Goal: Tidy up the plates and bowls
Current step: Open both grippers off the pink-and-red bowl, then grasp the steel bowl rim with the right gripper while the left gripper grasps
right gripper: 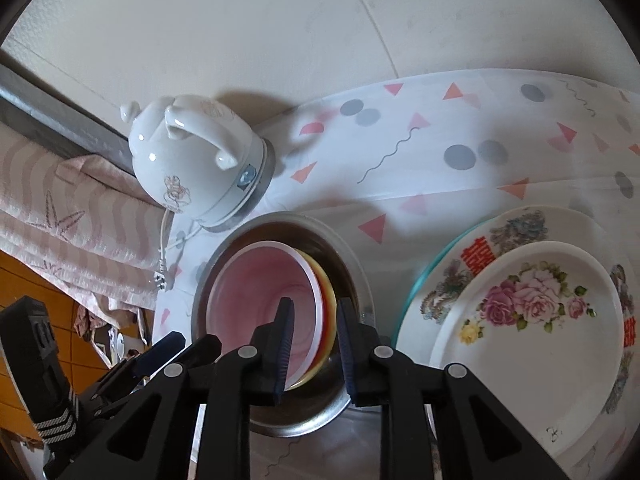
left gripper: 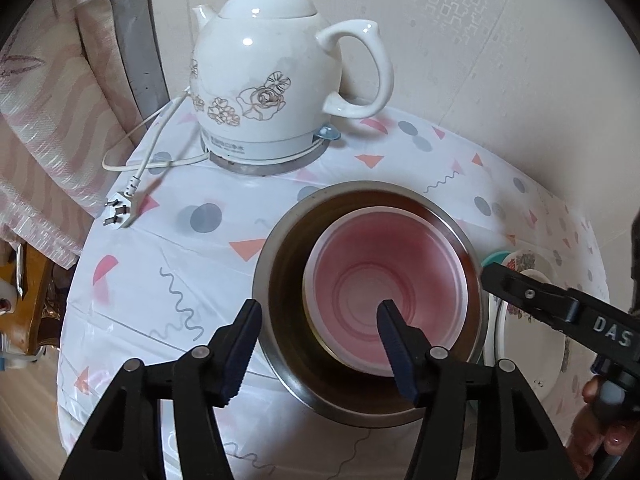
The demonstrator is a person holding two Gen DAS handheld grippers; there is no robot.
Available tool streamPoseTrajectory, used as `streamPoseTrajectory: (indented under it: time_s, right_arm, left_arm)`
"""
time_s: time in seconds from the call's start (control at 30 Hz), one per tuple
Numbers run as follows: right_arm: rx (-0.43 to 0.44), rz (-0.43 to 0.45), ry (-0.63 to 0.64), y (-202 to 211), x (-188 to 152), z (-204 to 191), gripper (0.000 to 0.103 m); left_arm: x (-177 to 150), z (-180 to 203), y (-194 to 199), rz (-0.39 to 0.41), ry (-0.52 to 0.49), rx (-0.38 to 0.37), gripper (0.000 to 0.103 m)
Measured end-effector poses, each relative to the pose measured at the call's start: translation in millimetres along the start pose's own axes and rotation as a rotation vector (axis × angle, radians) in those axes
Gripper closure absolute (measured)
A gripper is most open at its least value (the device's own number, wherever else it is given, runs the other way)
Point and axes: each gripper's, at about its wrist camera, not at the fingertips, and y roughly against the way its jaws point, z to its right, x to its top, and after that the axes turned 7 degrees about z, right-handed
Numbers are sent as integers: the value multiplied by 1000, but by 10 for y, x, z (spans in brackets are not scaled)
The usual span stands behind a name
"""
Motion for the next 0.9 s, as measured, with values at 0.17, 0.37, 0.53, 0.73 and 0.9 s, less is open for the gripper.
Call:
streamPoseTrajectory:
  time_s: [0.17, 0.37, 0.53, 0.73, 0.9]
  right_arm:
    - [10, 14, -21, 112, -24, 40, 80]
    - [15, 19, -45, 190, -89, 89, 80]
    - [-10, 32, -75, 229, -78, 224, 80]
    - [-33, 23, -46, 189, 16, 271, 80]
    - [-32, 3, -6, 97, 128, 246, 80]
  left_arm:
    - [15, -69, 45, 9, 17, 0, 36]
    - [15, -244, 86, 14, 68, 2, 31]
    - [-24, -424, 90, 7, 124, 5, 30]
    - [-115, -539, 51, -17, 158, -2, 32]
    - [-168, -545, 39, -29, 158, -26, 33]
